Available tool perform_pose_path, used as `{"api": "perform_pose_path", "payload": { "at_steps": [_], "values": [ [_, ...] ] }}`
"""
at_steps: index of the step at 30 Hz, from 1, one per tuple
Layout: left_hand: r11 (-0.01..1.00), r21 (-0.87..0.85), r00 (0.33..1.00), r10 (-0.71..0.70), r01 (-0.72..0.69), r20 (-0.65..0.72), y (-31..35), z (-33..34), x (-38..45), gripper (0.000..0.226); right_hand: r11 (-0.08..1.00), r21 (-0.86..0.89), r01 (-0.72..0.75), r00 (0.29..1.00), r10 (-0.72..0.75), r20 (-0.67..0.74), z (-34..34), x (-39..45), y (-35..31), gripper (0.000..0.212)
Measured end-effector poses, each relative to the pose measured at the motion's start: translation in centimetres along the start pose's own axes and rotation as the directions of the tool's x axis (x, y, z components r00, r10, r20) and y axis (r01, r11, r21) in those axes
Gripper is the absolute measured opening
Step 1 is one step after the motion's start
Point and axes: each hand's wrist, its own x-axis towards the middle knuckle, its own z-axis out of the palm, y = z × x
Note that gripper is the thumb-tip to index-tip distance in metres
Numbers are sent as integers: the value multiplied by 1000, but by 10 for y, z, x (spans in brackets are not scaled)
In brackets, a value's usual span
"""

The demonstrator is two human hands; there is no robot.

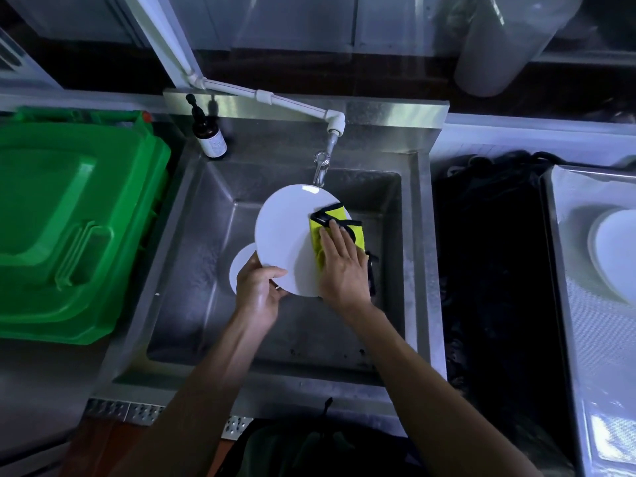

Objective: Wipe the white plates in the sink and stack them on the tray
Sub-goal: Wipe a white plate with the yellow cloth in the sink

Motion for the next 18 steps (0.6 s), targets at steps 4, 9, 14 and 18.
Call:
{"api": "perform_pose_path", "payload": {
  "at_steps": [4,9,14,18],
  "values": [
    [1000,-6,1000,-15,15,-21,1,1,3,35,993,112,20,1000,-18,-12,10,-17,-20,67],
    [999,-4,999,-46,46,0,2,1,1,36,963,267,37,999,-32,-26,20,-31,-48,74],
    [999,-50,1000,-21,20,-10,3,-5,0,27,940,315,130,991,-117,-57,18,-40,-55,65],
    [997,-66,999,-28,27,-16,6,-7,0,29,964,215,154,985,-134,-105,13,-42,-42,50]
  ]
}}
